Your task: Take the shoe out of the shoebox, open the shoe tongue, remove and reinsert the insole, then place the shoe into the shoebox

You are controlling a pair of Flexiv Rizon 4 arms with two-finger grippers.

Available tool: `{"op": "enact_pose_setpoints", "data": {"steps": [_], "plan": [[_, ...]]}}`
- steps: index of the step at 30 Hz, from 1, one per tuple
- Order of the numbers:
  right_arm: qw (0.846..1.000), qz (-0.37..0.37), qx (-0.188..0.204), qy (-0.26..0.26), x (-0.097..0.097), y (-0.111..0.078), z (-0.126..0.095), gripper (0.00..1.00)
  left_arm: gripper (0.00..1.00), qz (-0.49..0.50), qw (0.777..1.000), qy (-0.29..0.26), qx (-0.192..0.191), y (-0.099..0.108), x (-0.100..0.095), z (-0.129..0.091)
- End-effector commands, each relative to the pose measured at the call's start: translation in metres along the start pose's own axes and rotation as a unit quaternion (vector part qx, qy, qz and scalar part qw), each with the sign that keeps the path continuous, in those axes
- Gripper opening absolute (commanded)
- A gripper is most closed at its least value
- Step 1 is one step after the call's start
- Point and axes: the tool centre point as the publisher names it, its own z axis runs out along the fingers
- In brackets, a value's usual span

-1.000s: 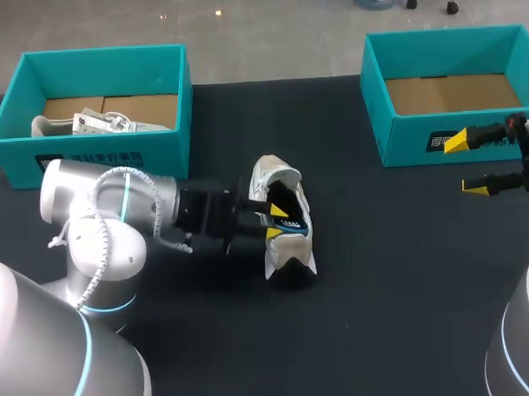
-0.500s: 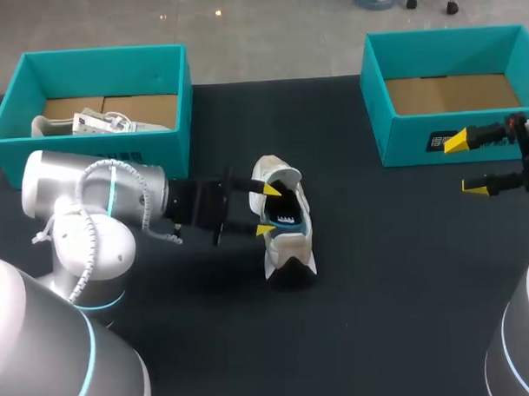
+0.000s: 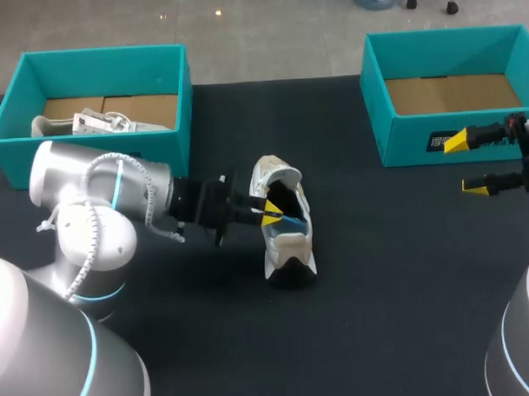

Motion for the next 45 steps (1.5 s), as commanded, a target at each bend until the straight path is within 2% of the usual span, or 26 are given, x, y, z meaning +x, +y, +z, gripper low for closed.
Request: {"op": "enact_pose_setpoints", "data": {"steps": [1, 9, 11, 12, 13, 16, 18, 19, 20, 22, 27, 29, 30, 31, 32, 40, 45], "plan": [[1.0, 0.001, -0.001, -0.002, 0.0, -0.001, 0.0, 1.0, 0.0, -0.002, 1.0, 0.007, 0.003, 0.004, 0.0, 0.008], [1.0, 0.001, -0.001, -0.002, 0.0, -0.001, 0.0, 1.0, 0.0, -0.009, 1.0, 0.016, 0.01, 0.005, 0.004, 0.012], [1.0, 0.001, -0.001, -0.002, 0.0, -0.001, 0.0, 1.0, 0.26, -0.007, 1.0, 0.015, 0.009, 0.003, 0.004, 0.009], [1.0, 0.001, -0.001, -0.002, 0.0, -0.001, 0.0, 1.0, 0.48, -0.005, 1.0, 0.013, 0.009, 0.001, 0.003, 0.008], [1.0, 0.001, -0.001, -0.002, 0.0, -0.001, 0.0, 1.0, 0.57, -0.005, 1.0, 0.013, 0.008, 0.0, 0.003, 0.006], [1.0, 0.001, -0.001, -0.002, 0.0, -0.001, 0.0, 1.0, 0.65, -0.002, 1.0, 0.013, 0.005, -0.002, 0.002, 0.002], [1.0, 0.001, -0.001, -0.002, 0.0, -0.001, 0.0, 1.0, 0.64, -0.001, 1.0, 0.014, 0.005, -0.002, 0.001, 0.0], [1.0, 0.001, -0.001, -0.002, 0.0, -0.001, 0.0, 1.0, 0.57, 0.0, 1.0, 0.014, 0.004, -0.003, 0.0, -0.001], [1.0, 0.001, -0.001, -0.002, 0.0, -0.001, 0.0, 1.0, 0.57, 0.001, 1.0, 0.015, 0.004, -0.004, -0.001, -0.001], [1.0, 0.001, -0.001, -0.002, 0.0, -0.001, 0.0, 1.0, 0.49, 0.003, 1.0, 0.017, 0.004, -0.006, -0.002, -0.002], [1.0, 0.001, -0.001, -0.002, 0.0, -0.001, 0.0, 1.0, 0.45, 0.005, 1.0, 0.021, 0.006, -0.007, -0.004, -0.002], [1.0, 0.001, -0.001, -0.002, 0.0, -0.001, 0.0, 1.0, 0.39, 0.005, 1.0, 0.022, 0.009, -0.008, -0.006, -0.003], [1.0, 0.001, -0.001, -0.002, 0.0, -0.001, 0.0, 1.0, 0.35, 0.006, 1.0, 0.025, 0.011, -0.009, -0.008, -0.004], [1.0, 0.001, -0.001, -0.002, 0.0, -0.001, 0.0, 1.0, 0.13, 0.007, 0.999, 0.031, 0.014, -0.009, -0.01, -0.005], [1.0, 0.001, -0.001, -0.002, 0.0, -0.001, 0.0, 1.0, 0.0, 0.008, 0.999, 0.043, 0.018, -0.009, -0.013, -0.007], [1.0, 0.001, -0.001, -0.002, 0.0, -0.001, 0.0, 1.0, 0.0, 0.048, 0.979, 0.196, 0.021, -0.009, -0.018, -0.017], [1.0, 0.001, -0.001, -0.002, 0.0, -0.001, 0.0, 1.0, 0.0, 0.087, 0.965, 0.246, 0.023, -0.013, -0.018, -0.017]]}}
